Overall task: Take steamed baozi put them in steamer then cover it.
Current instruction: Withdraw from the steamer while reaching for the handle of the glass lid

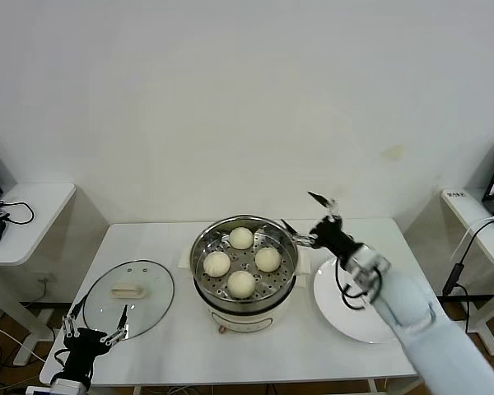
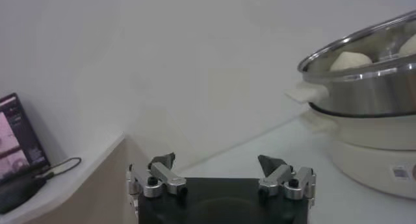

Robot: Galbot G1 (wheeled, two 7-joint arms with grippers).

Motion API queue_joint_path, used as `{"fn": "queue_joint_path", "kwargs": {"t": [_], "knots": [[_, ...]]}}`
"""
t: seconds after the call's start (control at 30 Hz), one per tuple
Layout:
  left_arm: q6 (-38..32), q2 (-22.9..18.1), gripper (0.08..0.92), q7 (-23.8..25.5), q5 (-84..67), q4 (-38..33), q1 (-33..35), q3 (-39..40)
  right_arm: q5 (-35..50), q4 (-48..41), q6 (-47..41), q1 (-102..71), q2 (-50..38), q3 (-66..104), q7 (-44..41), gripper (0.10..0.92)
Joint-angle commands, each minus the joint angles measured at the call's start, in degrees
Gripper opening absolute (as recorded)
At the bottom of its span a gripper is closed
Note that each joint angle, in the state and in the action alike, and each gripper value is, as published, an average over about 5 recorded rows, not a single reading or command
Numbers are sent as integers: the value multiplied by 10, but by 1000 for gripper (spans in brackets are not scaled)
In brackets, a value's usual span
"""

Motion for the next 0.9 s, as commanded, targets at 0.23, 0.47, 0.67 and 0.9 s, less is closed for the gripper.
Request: {"fn": "queue_joint_path", "kwargs": {"t": [0.23,0.47,0.67,0.9], "knots": [[-54,38,823,-125,591,127,10,10,-29,62,122,-297,238,291,25,823],[-61,56,823,-125,638,222,-89,44,-36,69,120,-313,265,289,23,823],[-61,79,823,-122,632,282,-170,58,-45,81,120,-326,283,285,22,823],[-60,100,823,-116,617,310,-216,74,-54,80,123,-330,299,281,22,823]]}}
